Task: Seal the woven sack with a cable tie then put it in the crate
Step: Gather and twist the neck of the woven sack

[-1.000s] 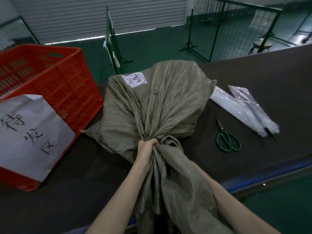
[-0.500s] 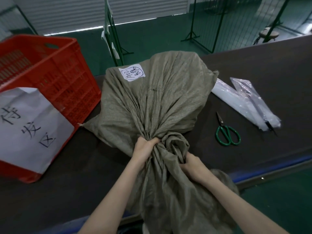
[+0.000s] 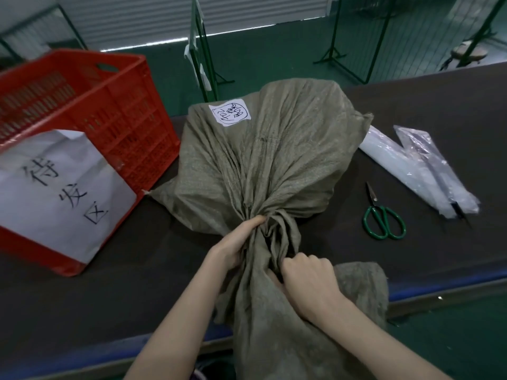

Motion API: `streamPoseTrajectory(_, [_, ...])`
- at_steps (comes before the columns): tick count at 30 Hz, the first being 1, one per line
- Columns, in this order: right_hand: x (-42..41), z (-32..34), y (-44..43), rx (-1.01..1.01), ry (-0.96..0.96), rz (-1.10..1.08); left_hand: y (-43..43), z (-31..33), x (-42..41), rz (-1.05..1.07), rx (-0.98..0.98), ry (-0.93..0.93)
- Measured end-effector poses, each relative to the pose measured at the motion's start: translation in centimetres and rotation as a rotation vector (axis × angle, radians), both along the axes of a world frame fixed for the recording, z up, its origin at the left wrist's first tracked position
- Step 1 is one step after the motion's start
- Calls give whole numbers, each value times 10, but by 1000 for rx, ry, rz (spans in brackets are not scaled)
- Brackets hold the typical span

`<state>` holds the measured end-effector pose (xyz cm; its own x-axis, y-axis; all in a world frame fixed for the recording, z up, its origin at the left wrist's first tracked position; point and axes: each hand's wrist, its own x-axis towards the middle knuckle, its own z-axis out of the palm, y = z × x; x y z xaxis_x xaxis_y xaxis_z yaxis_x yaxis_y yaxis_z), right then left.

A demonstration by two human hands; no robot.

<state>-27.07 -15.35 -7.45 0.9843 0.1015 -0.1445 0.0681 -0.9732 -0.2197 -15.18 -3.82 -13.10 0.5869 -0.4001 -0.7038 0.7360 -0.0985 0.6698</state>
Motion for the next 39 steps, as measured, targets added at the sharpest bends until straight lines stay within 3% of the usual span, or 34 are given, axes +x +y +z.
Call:
streamPoseTrajectory(2, [-4,4,3,44,-33,90,-8,1,0,95,-36,-11])
streamPoseTrajectory(6, [-7,0,5,79,-2,244,-17,11,4,237,137,-258])
streamPoseTrajectory(9, [-3,-8,-4,42,41,281,-22,11,2,307,144,-331])
streamPoseTrajectory(15, [-16,-25,-14,-12,339,481,-34,13,5,486,55,-262])
streamPoseTrajectory(31, [20,0,-49,200,342,48,-52,15,-3,569,189,-538])
streamPoseTrajectory(36, [27,2,-48,325,81,-254,-52,12,-1,587,190,-555])
streamPoseTrajectory(39, [26,-11,-45,462,-46,-283,-51,8,3,598,195,-545])
